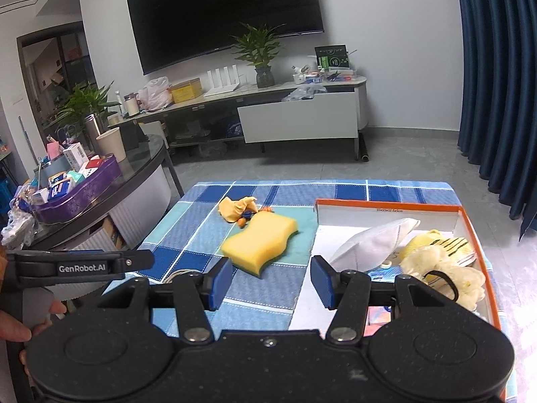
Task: Organize soft objects
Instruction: 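Withdraw both open tools from the box toward the white cable and yellow glove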
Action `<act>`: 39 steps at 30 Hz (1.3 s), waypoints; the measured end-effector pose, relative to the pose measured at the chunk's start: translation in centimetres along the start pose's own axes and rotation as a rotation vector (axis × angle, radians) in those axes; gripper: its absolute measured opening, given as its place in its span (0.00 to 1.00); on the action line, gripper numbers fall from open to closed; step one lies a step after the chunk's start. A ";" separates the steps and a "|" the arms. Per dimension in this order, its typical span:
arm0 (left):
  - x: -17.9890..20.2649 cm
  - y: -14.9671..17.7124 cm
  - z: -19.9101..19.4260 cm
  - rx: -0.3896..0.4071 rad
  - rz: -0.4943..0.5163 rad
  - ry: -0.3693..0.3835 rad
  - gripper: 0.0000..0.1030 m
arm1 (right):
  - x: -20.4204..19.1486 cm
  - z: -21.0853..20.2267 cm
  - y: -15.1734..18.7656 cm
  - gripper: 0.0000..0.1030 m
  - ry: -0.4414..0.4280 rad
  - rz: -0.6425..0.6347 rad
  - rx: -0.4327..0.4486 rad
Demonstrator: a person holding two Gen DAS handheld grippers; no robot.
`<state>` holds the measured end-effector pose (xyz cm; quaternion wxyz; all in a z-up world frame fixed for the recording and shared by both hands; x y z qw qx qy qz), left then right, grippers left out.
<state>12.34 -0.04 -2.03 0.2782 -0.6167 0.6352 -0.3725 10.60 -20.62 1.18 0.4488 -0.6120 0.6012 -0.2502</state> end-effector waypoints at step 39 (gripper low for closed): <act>-2.0 3.0 3.1 -0.096 0.006 -0.015 0.88 | 0.5 2.1 1.4 0.62 0.007 0.002 -0.055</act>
Point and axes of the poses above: each gripper's, at about its wrist camera, not at the fingertips, and z roughly the way its jaws point, x to its right, y to its underside, the point moved 9 cm from there along z, roughly the way its jaws point, and after that the axes turned 7 degrees about x, right-handed, at the moved point
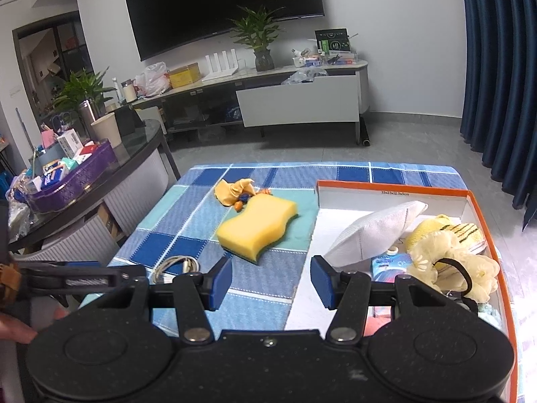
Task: Organize soft objects
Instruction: 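Withdraw both open tools from the box toward the white cable and yellow glove, then grasp the coiled white cable with the left tool while the right tool grasps the yellow rubber glove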
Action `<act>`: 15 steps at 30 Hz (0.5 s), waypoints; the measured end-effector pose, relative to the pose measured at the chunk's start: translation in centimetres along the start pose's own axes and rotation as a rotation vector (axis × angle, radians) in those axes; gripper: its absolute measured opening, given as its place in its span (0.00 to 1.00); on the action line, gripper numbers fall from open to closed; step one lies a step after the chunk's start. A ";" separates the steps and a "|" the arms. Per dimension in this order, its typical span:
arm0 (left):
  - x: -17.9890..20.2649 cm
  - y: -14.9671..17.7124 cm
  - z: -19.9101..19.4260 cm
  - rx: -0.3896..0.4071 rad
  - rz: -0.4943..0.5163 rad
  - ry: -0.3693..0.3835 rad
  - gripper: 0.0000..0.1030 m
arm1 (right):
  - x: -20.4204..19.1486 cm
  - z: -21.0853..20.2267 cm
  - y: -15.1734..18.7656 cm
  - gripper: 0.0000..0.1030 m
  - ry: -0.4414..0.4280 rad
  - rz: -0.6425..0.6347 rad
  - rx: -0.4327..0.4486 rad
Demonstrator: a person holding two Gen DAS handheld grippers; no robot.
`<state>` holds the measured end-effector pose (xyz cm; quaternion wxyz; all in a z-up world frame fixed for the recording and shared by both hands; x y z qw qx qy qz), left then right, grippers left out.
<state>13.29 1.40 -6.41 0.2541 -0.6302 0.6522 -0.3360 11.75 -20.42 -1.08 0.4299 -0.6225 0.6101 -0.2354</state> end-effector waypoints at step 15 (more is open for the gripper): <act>1.4 1.0 3.6 -0.032 0.068 -0.014 0.88 | 0.6 1.6 0.3 0.62 0.013 0.012 -0.022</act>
Point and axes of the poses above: each gripper's, at about its wrist camera, not at the fingertips, and z roughly the way its jaws point, x to its right, y to its underside, the point moved 9 cm from there along z, roughly the way its jaws point, and after that the axes turned 7 degrees about x, right-handed, at the moved point
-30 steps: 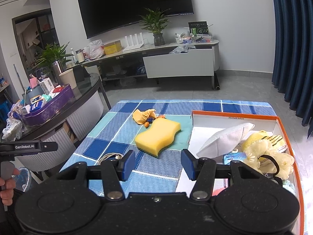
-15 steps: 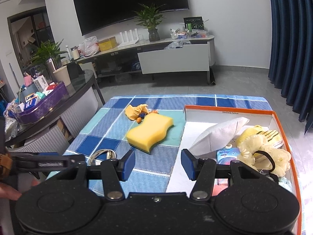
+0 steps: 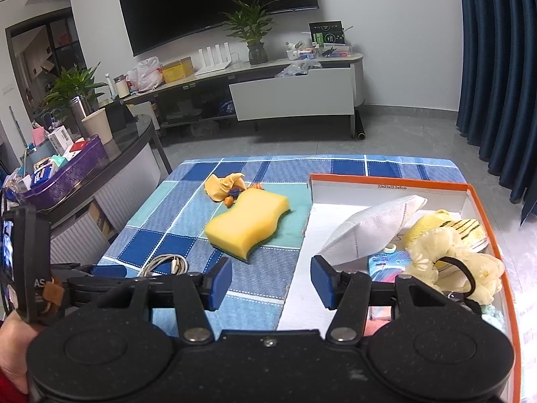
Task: Organize soft objects
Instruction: 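Grasp the coiled white cable with the left tool while the right tool grasps the yellow rubber glove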
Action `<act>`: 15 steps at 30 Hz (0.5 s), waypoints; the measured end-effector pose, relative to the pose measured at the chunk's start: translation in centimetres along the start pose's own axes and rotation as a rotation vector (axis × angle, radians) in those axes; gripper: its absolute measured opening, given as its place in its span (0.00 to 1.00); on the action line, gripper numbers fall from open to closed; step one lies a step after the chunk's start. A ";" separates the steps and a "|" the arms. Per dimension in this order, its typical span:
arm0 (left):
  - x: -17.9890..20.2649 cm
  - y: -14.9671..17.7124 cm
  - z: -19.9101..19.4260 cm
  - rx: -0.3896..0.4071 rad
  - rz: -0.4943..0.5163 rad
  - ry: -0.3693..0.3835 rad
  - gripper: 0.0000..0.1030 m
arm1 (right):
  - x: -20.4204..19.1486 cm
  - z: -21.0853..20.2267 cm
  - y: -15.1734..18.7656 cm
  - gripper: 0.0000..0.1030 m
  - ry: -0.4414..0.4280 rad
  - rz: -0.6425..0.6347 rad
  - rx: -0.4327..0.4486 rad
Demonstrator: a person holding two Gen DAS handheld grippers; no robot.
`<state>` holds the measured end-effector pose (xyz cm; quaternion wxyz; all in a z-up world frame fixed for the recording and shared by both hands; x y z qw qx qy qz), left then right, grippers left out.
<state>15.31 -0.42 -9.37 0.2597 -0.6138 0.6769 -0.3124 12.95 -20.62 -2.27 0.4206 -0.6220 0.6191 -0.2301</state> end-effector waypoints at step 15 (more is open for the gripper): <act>0.2 -0.1 1.8 0.026 0.051 -0.007 0.65 | -1.2 2.0 0.1 0.62 -0.020 -0.016 -0.022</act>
Point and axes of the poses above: each gripper's, at about its wrist camera, not at the fingertips, and z roughly the way its jaws point, x to its right, y to its underside, the point moved 9 cm from there along z, roughly the way its jaws point, and after that the axes turned 7 degrees about x, right-handed, at the moved point
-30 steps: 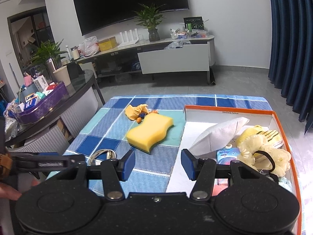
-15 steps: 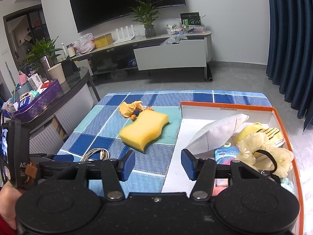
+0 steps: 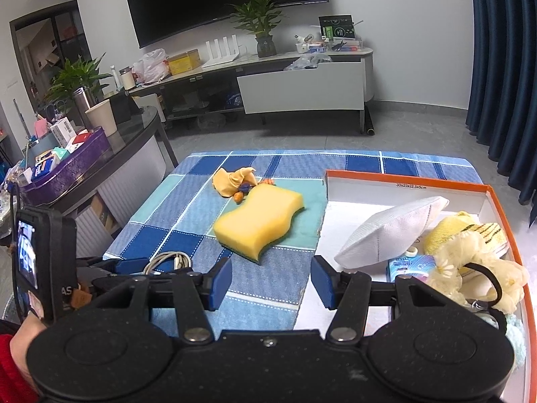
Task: Organize soft objects
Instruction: 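Grasp the coiled white cable with the left tool while the right tool grasps the yellow rubber glove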
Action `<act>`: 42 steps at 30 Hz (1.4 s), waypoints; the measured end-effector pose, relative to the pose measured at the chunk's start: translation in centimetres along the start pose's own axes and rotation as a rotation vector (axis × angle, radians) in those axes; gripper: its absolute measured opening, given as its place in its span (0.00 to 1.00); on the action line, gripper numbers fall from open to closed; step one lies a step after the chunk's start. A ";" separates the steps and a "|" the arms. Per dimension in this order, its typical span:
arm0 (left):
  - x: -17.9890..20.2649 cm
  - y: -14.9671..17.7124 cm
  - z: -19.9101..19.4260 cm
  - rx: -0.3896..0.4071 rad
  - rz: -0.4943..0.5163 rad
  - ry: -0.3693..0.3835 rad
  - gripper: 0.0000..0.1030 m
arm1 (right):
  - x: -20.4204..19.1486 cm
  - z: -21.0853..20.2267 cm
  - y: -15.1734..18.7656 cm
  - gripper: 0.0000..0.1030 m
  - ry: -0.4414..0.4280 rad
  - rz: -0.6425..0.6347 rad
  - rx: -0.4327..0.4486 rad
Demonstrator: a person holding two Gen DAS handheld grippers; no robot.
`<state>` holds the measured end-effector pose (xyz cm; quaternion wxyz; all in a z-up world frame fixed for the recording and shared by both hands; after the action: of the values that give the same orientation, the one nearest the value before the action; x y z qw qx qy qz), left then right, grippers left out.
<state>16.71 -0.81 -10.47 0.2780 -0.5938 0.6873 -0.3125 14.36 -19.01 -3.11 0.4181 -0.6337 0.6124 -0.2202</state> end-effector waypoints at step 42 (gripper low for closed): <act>-7.1 -5.4 -0.2 0.118 -0.142 0.023 0.63 | -7.5 24.4 -6.3 0.40 -0.070 -0.386 -0.146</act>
<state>21.02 5.71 -6.13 0.2817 -0.6202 0.6269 -0.3780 36.20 -6.08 -9.81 0.3422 -0.7751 0.4791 -0.2292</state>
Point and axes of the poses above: each gripper's, at about its wrist camera, not at the fingertips, and z roughly the way its jaws point, x to its right, y to its underside, the point moved 9 cm from there along z, roughly the way its jaws point, and after that the axes turned 7 degrees about x, right-handed, at the moved point
